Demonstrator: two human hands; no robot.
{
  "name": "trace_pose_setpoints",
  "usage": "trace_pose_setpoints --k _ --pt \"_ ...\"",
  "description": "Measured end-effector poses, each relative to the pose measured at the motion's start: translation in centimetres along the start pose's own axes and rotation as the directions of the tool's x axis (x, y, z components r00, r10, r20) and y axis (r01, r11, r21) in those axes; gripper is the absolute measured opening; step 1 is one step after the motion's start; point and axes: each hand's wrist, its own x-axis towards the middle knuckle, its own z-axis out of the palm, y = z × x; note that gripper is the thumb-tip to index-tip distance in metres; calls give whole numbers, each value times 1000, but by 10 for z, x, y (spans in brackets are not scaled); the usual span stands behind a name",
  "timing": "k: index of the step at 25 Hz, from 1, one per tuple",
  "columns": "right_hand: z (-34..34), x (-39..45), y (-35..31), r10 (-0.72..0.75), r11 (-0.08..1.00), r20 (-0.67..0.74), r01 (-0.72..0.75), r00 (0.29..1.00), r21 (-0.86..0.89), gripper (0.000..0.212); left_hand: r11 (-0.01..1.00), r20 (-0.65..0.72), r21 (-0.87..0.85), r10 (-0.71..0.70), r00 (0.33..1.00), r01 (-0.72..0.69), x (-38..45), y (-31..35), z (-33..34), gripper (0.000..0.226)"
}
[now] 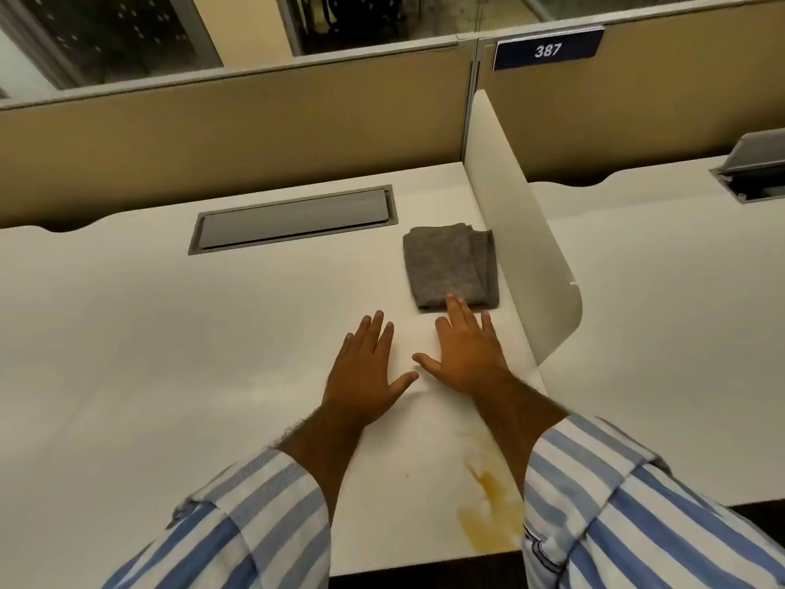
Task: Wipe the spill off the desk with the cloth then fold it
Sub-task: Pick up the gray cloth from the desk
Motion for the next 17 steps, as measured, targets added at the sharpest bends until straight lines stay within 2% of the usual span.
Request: trace_pose_setpoints --k 2,5,7,9,11,13,14,15,17 --pt "-2 10 9 0 999 -31 -2 1000 -53 92 990 47 -141 -7 999 14 2 7 3 103" --pt "-7 24 24 6 999 -15 -7 1000 -38 89 970 74 -236 -48 996 64 3 12 6 109" --pt "-12 27 30 15 999 11 -15 1000 48 72 959 77 -259 -100 992 117 5 16 2 108" --pt "-24 23 33 30 968 -74 -10 997 251 54 932 50 -334 -130 990 140 4 21 -4 105" --pt "-35 8 36 101 859 -276 56 956 509 38 865 -5 -480 -171 985 148 -1 30 -9 101" --pt "-47 -20 41 265 661 -410 144 873 736 23 758 -52 -638 -217 975 134 -5 38 -17 96" --pt "-52 -35 44 322 562 -395 162 860 811 20 713 -71 -691 -235 969 122 -10 42 -21 94" --pt "-57 -50 47 329 482 -349 162 877 861 22 687 -87 -718 -246 965 110 -16 48 -24 93" --pt "-62 -77 52 254 351 -249 151 935 924 26 667 -119 -741 -246 962 79 -30 56 -28 89"
